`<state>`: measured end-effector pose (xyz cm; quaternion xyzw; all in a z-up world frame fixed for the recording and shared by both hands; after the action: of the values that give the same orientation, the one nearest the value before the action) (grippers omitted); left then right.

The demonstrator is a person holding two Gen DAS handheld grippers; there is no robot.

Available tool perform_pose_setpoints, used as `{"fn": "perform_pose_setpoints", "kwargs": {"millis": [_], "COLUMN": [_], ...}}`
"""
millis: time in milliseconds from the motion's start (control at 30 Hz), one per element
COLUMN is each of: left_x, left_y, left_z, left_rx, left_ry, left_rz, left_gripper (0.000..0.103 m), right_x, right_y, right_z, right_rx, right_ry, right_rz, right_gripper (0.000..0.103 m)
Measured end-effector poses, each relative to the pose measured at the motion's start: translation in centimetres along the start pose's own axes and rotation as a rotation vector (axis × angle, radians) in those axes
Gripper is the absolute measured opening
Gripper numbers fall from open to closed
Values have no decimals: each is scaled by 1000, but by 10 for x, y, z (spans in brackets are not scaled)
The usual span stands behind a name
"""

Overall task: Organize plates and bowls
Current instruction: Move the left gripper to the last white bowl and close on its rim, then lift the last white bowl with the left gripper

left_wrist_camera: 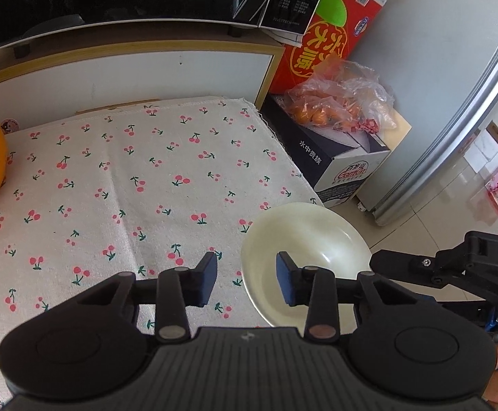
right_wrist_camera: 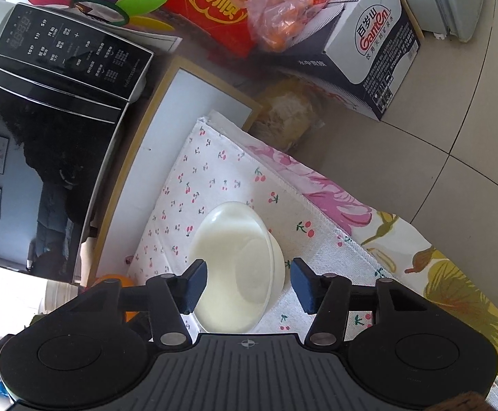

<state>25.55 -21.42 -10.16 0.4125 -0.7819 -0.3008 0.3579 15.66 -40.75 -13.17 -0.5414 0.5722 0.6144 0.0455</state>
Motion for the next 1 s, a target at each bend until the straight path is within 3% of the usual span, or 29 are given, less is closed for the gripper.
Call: {"fn": "perform_pose_setpoints", "kwargs": {"millis": [333, 433, 1000], "left_x": [-2, -2, 9], "left_y": [-7, -6, 40], "left_z": [1, 1, -1], "left_rx": [-13, -9, 68], "left_ry": [31, 30, 10], "left_rz": [18, 7, 29], "left_gripper": [12, 9, 7], "right_x": [1, 0, -23], "right_y": [-3, -2, 31], "right_z": [1, 1, 6], "right_rx": [-2, 3, 35], "right_ry": [2, 9, 58], "right_rz": [18, 27, -2], "right_gripper": [22, 18, 16]}}
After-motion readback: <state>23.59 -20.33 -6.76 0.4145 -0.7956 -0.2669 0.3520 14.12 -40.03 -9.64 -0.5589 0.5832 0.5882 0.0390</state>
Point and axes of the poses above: each gripper's, at about its wrist camera, not at the fingertips, and y roughly against the way its jaws point, x to its right, z to its underside, the point moved 6 cm from there along -y, roughly the way its jaws point, and after that the axes turned 4 degrees about y, right-handed, at the moved point
